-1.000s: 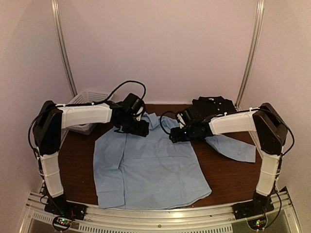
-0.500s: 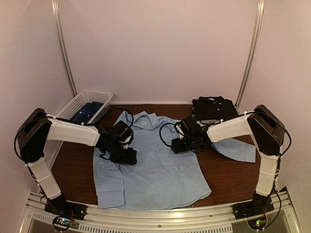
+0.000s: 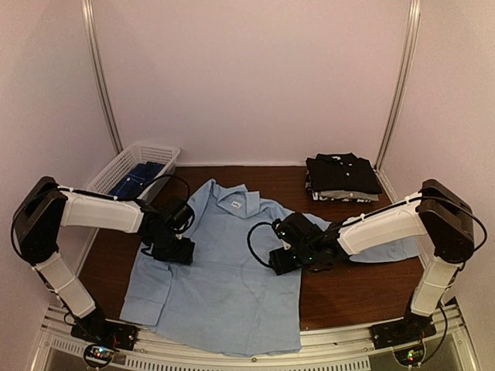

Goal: Fold and stack the long sleeve shirts
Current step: Smooth out the flattened shirt at the center of the board.

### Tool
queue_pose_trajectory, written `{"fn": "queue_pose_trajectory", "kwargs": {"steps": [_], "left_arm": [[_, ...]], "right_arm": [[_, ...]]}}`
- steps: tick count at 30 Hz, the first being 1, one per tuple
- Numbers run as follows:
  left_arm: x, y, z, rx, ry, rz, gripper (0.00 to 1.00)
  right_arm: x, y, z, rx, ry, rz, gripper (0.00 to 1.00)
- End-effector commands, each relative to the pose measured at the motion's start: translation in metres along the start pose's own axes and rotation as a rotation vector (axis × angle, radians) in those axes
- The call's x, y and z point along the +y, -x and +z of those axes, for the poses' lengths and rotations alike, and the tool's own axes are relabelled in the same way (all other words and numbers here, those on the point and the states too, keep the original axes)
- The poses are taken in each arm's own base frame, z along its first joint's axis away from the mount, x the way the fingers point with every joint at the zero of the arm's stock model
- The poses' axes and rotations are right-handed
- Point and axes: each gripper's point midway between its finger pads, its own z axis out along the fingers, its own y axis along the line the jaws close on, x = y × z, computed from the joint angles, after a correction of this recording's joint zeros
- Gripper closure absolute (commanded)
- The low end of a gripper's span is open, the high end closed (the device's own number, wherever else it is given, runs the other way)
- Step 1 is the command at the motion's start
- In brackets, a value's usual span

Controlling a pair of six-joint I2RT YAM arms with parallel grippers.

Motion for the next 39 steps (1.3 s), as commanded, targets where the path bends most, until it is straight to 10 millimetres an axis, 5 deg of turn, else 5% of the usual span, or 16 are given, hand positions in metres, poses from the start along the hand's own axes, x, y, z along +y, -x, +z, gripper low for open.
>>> {"fn": "queue_pose_trajectory", "kwargs": {"steps": [1,8,18,22,34,39], "left_arm": [[0.01,-0.006,-0.01,0.026,0.027,0.022,0.3],[-0.022,0.039,-0.05,-0.107,-0.091,0.023,0.3],[-0.055,0.06,-0.055,-0.15,-0.165,0.049,0.3],[-0.064,0.056,-0.049,-0.141,-0.19,0.052,0.3],[-0.07,0.044,-0.034,-0.11,-0.2,0.05,0.3],[-0.063,0.036,-0.023,-0.091,-0.17,0.039,0.3]], "right_arm": [[-0.022,0.003,-0.018,0.007,-0.059,0.073,0.35],[-0.041,0.087,-0.051,-0.181,-0.065,0.093,0.3],[-0.008,0.15,0.003,-0.188,-0.063,-0.055,0.28],[0.0,0.166,0.025,-0.191,-0.067,-0.055,0.28],[0.002,0.169,0.078,-0.153,-0.14,-0.029,0.22],[-0.013,0.182,0.088,-0.169,-0.191,0.021,0.33]]}}
